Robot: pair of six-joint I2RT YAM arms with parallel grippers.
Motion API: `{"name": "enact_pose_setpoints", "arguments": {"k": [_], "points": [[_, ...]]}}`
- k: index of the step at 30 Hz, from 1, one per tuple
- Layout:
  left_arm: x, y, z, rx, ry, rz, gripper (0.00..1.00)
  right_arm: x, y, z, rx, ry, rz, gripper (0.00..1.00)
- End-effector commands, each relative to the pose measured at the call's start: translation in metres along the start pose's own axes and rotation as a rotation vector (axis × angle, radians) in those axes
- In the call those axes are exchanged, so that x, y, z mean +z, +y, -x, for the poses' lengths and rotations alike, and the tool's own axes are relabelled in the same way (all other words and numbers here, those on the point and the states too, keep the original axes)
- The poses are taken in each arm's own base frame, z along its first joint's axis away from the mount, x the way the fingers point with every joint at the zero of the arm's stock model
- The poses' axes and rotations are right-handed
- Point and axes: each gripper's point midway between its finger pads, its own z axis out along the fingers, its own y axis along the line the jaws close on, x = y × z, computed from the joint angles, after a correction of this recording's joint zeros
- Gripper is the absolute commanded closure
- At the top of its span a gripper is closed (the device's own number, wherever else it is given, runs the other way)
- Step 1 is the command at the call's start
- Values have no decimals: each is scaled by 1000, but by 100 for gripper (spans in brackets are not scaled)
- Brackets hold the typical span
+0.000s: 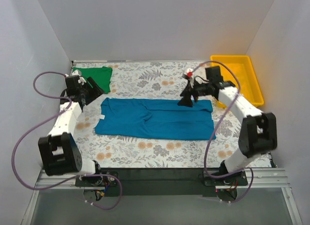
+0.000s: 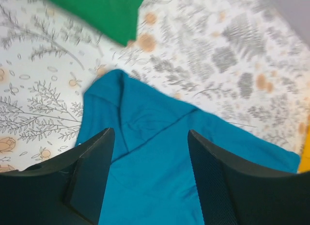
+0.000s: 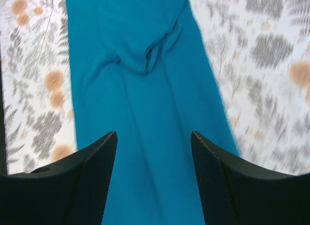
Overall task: Fold and stack the t-shirts
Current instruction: Fold the tshirt
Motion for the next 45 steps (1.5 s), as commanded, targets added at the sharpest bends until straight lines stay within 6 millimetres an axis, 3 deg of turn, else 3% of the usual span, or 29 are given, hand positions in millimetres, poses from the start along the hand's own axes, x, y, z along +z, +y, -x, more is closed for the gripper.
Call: {"name": "enact_pose_setpoints", "arguments": {"k": [1, 2, 3, 4, 5, 6, 7, 8, 9, 10, 15, 18, 25, 33, 40, 45], "points": [[-34, -10, 9, 55, -111, -51, 39, 49, -6, 11, 37, 159, 94, 31], [-43, -9, -1, 62, -111, -72, 38, 60, -16, 45, 23, 127, 93, 31], [-47, -11, -5, 71, -118, -90, 38, 78, -12, 54, 21, 130, 131, 31], [-51, -12, -9, 76, -120, -103, 38, 103, -19, 37, 79, 170, 160, 31], [-60, -15, -10, 85, -140, -121, 38, 116, -22, 39, 92, 178, 168, 32], [-61, -10, -19, 83, -131, -118, 38, 130, -23, 67, 77, 145, 163, 32], [-64, -10, -22, 91, -133, -125, 38, 153, -35, 47, 133, 185, 158, 32], [-70, -12, -22, 99, -152, -134, 38, 165, -40, 52, 151, 185, 146, 32], [-71, -9, -27, 98, -149, -131, 37, 177, -43, 72, 160, 158, 131, 32], [-73, -9, -28, 100, -153, -132, 37, 194, -51, 56, 177, 184, 120, 31], [-74, -4, -38, 93, -147, -131, 37, 236, -65, 41, 176, 184, 59, 30], [-73, -1, -43, 87, -137, -128, 37, 246, -78, 40, 180, 163, 28, 30], [-73, 1, -43, 88, -143, -120, 37, 264, -81, 23, 227, 155, 54, 29], [-73, 2, -43, 88, -146, -113, 37, 277, -70, 0, 265, 180, 118, 29], [-75, 3, -43, 85, -155, -110, 37, 281, -44, -11, 290, 205, 195, 41], [-76, 2, -42, 88, -159, -111, 37, 281, -49, -13, 286, 218, 152, 54]]}}
